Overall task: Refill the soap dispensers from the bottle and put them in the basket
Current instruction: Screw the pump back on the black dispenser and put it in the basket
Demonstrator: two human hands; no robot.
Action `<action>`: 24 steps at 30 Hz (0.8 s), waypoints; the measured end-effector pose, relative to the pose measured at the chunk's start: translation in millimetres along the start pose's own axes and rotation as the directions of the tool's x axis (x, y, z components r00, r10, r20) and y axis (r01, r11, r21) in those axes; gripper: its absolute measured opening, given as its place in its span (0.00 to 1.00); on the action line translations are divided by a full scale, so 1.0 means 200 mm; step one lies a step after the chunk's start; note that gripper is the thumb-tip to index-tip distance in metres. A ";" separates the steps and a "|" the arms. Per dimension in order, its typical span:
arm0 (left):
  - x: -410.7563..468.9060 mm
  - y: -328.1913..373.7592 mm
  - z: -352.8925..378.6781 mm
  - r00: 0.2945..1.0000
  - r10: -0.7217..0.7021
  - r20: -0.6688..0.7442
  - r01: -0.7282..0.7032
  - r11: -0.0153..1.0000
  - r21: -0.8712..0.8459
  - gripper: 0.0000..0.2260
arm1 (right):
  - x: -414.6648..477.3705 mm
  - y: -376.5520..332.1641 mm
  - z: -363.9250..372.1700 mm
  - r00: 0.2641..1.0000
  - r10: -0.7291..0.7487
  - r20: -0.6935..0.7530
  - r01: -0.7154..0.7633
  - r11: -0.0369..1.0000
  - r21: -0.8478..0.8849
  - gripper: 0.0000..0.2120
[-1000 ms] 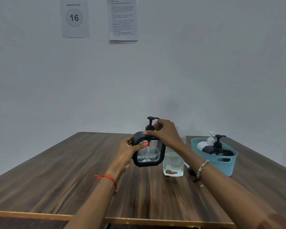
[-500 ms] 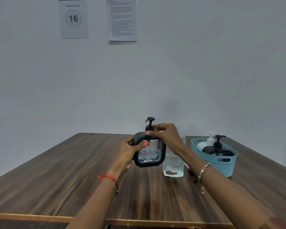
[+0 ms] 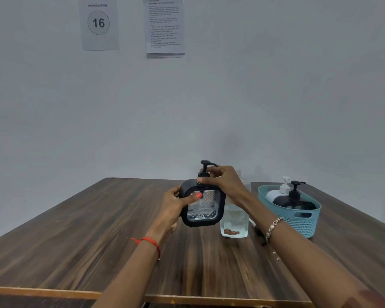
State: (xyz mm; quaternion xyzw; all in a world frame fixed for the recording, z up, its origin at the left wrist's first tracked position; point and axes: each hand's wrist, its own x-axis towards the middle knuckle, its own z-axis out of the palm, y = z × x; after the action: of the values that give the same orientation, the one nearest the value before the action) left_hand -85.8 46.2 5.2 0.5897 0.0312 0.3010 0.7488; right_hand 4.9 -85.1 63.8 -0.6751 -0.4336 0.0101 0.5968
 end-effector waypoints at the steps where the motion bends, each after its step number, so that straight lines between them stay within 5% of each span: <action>1: 0.00 0.00 0.00 1.000 -0.004 0.004 0.004 1.000 -0.002 0.15 | 0.00 0.00 -0.01 0.999 0.017 0.044 -0.017 1.000 0.017 0.10; 4: 0.01 0.00 -0.01 1.000 -0.007 0.021 0.007 1.000 -0.005 0.15 | 0.02 -0.02 -0.04 0.993 0.042 0.115 -0.052 0.994 0.092 0.08; 9: 0.02 -0.01 -0.01 0.999 -0.012 0.048 0.011 1.000 0.018 0.14 | 0.02 0.00 -0.03 0.999 0.026 -0.020 -0.027 0.997 -0.067 0.13; 14: 0.03 -0.01 -0.01 0.997 -0.039 0.073 0.037 0.999 0.027 0.16 | 0.00 -0.03 -0.06 0.979 0.038 0.202 -0.050 0.997 0.054 0.13; 21: 0.04 -0.02 0.00 0.997 -0.034 0.074 0.032 0.999 0.030 0.15 | 0.00 -0.02 0.00 0.997 -0.007 -0.080 -0.001 0.994 -0.108 0.13; 24: 0.03 -0.02 0.00 0.995 -0.032 0.089 0.030 0.999 0.021 0.16 | -0.01 -0.03 -0.04 0.996 0.018 0.088 -0.018 1.000 -0.004 0.11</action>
State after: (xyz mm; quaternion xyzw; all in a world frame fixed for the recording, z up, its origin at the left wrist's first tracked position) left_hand -79.7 48.5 3.4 0.6095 0.0096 0.2623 0.7481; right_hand 4.9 -93.3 69.4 -0.6789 -0.4535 0.0445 0.5757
